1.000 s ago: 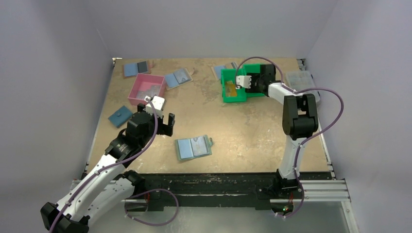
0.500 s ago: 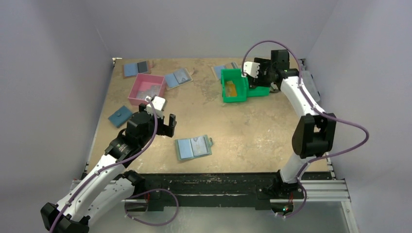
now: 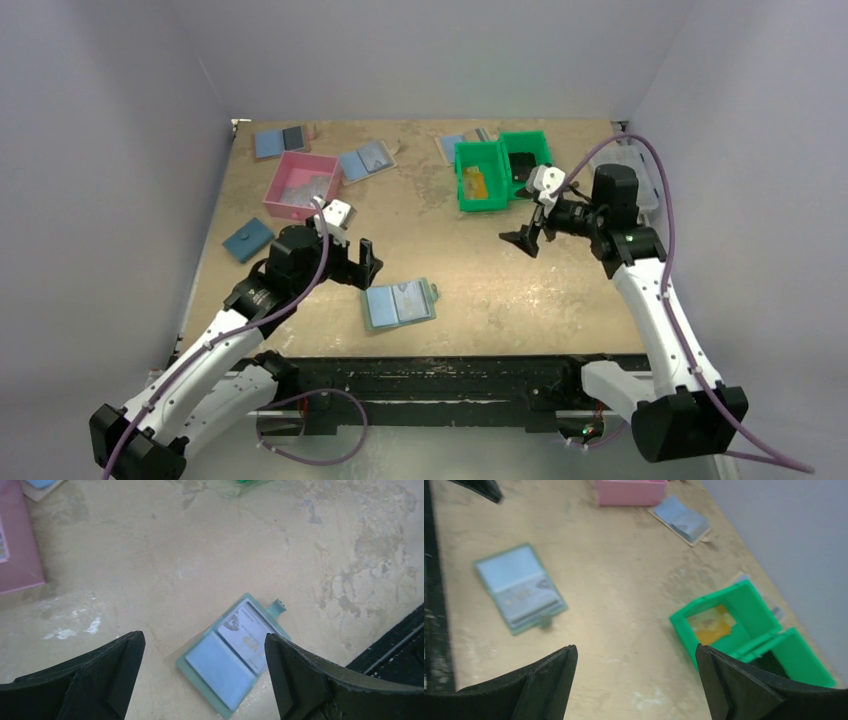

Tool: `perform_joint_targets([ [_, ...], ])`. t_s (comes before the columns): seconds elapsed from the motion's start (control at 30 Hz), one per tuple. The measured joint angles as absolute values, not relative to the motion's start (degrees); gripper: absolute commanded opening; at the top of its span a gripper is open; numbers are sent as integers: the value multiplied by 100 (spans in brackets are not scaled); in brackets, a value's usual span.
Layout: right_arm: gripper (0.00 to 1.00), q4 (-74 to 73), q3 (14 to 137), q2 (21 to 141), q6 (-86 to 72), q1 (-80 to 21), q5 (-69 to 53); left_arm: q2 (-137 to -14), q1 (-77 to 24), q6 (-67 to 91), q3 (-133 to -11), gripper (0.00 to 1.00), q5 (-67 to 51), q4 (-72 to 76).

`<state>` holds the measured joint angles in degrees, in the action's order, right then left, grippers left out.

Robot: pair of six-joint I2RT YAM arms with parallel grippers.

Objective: Take the credit cards out of the card holder
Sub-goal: Place the credit card in the storage box, then pick up the card holder from the center of the board.

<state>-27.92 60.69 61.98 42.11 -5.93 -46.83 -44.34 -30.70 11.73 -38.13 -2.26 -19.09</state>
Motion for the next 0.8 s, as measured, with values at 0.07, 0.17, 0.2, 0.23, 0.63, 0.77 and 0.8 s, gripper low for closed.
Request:
perform_joint_targets([
  [0.07, 99, -2639, 5789, 5948, 3765, -591, -5103, -4530, -3070, 1437, -3815, 99, -421, -1885],
  [0.17, 99, -2480, 5535, 5824, 3328, -589, -5629, -4641, -3068, 1918, -3815, 99, -657, -1837],
  [0.2, 99, -2410, 5452, 5808, 3212, -587, -5747, -4654, -3068, 2067, -3813, 99, -722, -1802],
  [0.23, 99, -2355, 5384, 5798, 3131, -582, -5839, -4659, -3065, 2235, -3811, 99, -794, -1754],
  [0.63, 99, -1699, 4534, 5658, 2331, -556, -6370, -4313, -3055, 4156, -2755, 91, -1584, -513],
  [0.77, 99, -1658, 4464, 5671, 2231, -541, -6353, -4250, -3074, 4602, -2425, 93, -1754, -220],
  [0.8, 99, -1638, 4464, 5677, 2224, -528, -6348, -4217, -3092, 4661, -2394, 96, -1752, -178],
])
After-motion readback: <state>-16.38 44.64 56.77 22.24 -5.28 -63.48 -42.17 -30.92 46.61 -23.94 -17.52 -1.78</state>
